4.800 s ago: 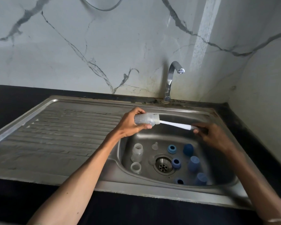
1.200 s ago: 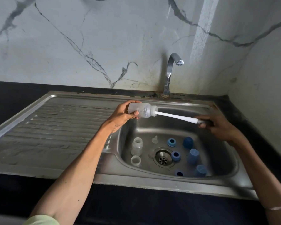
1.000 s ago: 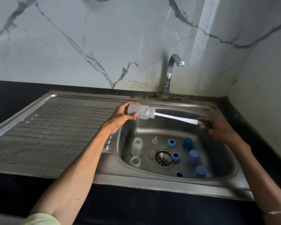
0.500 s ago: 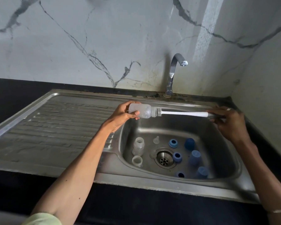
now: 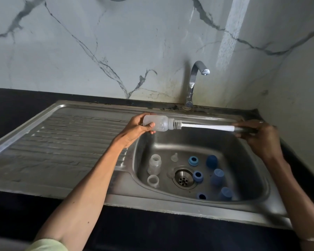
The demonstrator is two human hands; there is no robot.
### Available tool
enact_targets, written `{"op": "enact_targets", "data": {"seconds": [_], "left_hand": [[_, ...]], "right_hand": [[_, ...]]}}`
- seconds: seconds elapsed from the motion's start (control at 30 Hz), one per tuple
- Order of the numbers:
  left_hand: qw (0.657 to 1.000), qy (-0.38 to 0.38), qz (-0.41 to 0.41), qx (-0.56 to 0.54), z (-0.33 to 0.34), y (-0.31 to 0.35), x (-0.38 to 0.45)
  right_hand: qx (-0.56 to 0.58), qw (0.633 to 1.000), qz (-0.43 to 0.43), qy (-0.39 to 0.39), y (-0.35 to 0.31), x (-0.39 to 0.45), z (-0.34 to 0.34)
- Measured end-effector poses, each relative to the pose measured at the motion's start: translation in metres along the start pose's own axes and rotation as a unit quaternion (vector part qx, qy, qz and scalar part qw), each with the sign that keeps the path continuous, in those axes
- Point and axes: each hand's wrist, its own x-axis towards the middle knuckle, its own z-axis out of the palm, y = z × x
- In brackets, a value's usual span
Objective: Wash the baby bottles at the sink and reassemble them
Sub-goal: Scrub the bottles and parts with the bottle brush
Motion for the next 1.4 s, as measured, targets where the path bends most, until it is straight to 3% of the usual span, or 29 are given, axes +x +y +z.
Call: {"op": "enact_targets", "data": {"seconds": [0.1, 0.23, 0.3, 0.37, 0.47, 0.57, 0.67, 0.83, 0.93, 1.03, 1.23, 1.3, 1.4], "left_hand": [[0.999, 0.011, 0.011, -0.034, 0.006, 0.003, 0.000], [0.998, 0.033, 0.032, -0.045, 0.006, 0.009, 0.000], [0.998, 0.036, 0.041, -0.015, 0.001, 0.011, -0.001], [0.999, 0.017, 0.043, -0.009, -0.002, 0.011, -0.002], [0.998, -0.035, 0.029, -0.047, 0.000, 0.011, -0.003], [0.996, -0.054, 0.015, -0.065, 0.001, 0.009, -0.002], [0.995, -0.052, 0.000, -0.079, 0.001, 0.007, -0.003], [0.997, -0.044, 0.003, -0.059, -0.001, 0.007, -0.001], [0.998, -0.052, 0.004, -0.019, 0.000, 0.004, -0.003], [0.998, -0.067, -0.003, 0.017, 0.003, -0.002, -0.002], [0.997, -0.076, -0.015, 0.025, 0.013, -0.006, 0.001], [0.998, -0.067, -0.011, 0.017, 0.014, -0.003, 0.000], [0.999, -0.030, 0.019, 0.013, 0.011, -0.001, 0.000]], "right_hand": [[-0.048, 0.998, -0.005, -0.037, 0.003, 0.003, 0.001], [-0.026, 0.978, -0.013, -0.206, -0.006, 0.003, 0.000], [-0.010, 0.968, -0.002, -0.252, -0.004, 0.002, -0.001], [-0.023, 0.977, 0.006, -0.214, -0.008, 0.004, 0.001], [-0.023, 0.995, 0.044, -0.083, -0.005, 0.004, 0.003], [0.015, 0.999, 0.022, -0.042, -0.008, 0.002, 0.005], [-0.013, 0.996, 0.004, -0.085, -0.007, 0.003, 0.010], [-0.023, 0.969, -0.023, -0.245, -0.010, 0.004, 0.009], [-0.042, 0.955, -0.016, -0.292, -0.017, 0.001, 0.021], [-0.054, 0.962, 0.014, -0.267, -0.018, -0.001, 0.031], [-0.036, 0.992, 0.061, -0.100, -0.032, -0.006, 0.024], [-0.057, 0.991, 0.061, -0.103, -0.030, -0.007, 0.029], [-0.031, 0.983, 0.065, -0.169, -0.030, -0.008, 0.039]]}}
